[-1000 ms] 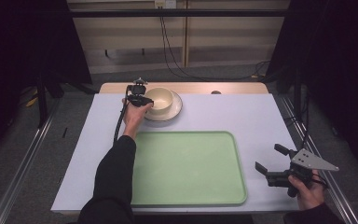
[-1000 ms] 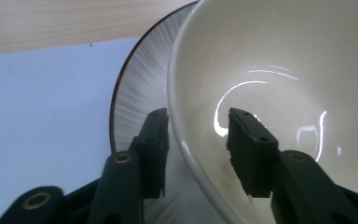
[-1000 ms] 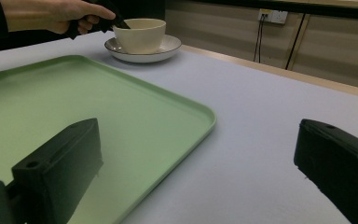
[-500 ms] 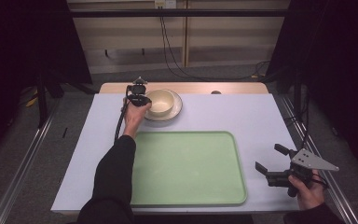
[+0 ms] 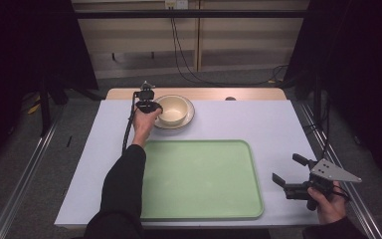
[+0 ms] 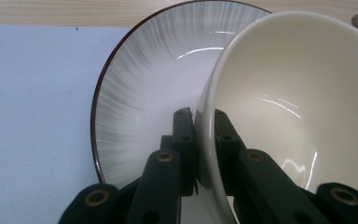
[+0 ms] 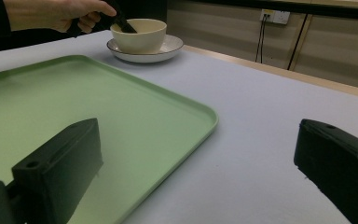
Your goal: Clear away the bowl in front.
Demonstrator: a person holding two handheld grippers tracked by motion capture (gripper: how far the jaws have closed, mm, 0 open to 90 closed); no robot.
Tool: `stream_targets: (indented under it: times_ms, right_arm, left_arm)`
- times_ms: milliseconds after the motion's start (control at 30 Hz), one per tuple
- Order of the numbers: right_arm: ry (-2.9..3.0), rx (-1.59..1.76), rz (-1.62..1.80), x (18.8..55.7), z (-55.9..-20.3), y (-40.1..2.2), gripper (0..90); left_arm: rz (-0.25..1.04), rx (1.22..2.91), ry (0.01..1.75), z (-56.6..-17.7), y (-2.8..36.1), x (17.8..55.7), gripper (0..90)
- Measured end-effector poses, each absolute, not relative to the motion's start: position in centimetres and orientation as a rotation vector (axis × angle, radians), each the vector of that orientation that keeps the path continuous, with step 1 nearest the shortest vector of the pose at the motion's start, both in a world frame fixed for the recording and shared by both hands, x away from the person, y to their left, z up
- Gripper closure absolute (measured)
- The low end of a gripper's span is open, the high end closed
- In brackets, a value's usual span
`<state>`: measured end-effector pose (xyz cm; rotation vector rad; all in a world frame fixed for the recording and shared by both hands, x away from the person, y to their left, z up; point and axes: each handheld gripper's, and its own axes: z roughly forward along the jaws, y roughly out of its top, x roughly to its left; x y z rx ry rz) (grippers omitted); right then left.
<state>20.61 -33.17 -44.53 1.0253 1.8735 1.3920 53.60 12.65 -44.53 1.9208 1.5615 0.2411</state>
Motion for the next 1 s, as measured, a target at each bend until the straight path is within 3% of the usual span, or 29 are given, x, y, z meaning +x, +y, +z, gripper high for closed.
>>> stream_targets:
  times_ms: [1000]
  right_arm:
    - [1.877, 1.012, 1.4, 20.6, -44.5, -33.2, 0.4]
  left_arm:
    - [0.209, 1.803, 1.558, -42.7, 14.4, 52.7, 82.9]
